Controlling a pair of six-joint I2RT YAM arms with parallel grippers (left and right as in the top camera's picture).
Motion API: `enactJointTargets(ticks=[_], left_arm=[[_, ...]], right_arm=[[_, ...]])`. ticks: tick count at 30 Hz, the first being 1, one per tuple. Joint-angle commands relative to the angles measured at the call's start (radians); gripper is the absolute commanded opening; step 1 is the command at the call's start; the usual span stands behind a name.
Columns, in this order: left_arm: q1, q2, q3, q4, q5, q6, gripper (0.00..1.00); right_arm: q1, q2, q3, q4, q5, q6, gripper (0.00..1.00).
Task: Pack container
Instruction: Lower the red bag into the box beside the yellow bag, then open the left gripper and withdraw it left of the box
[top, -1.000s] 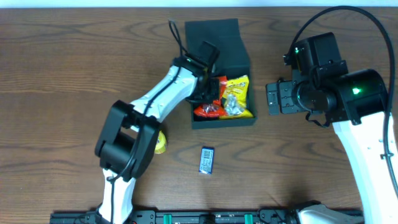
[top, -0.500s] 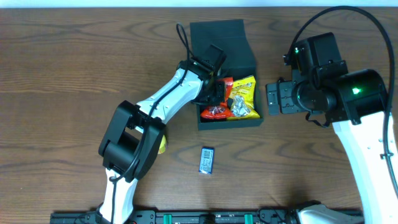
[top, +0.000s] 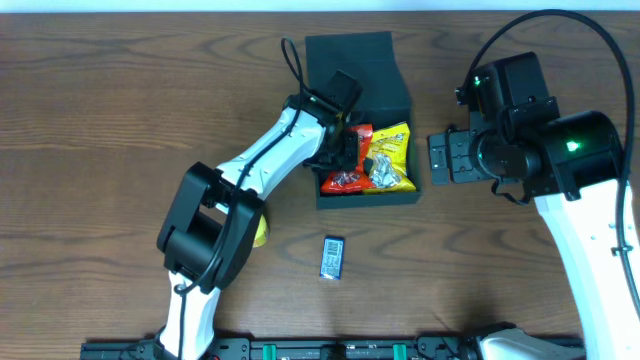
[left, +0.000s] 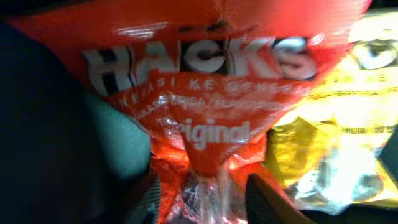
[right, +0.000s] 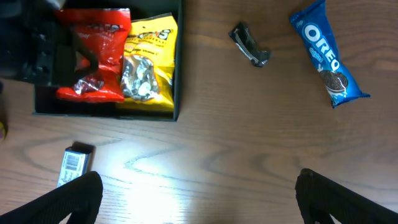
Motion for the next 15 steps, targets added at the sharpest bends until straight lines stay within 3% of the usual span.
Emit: enactJointTargets(ticks=[1, 5, 11, 15], left_arm=[[0.008, -0.075, 0.051, -0.029, -0.088, -0.001, 0.57], [0.008, -0.123, 0.068, -0.052, -0.088, 0.010, 0.82], [0.009, -0.223, 0.068, -0.100, -0.132, 0.034, 0.97], [0.009, -0.326, 0.068, -0.186, -0.215, 0.048, 0.95]], right_arm=[[-0.008, -0.006, -0.005, 0.000, 0.010, -0.011, 0.99], [-0.008, -0.006, -0.005, 0.000, 0.010, -0.011, 0.99], [-0.008, -0.006, -0.005, -0.003, 0.010, -0.011, 0.99], [-0.008, -0.006, -0.005, -0.011, 0.010, -0.011, 0.99]])
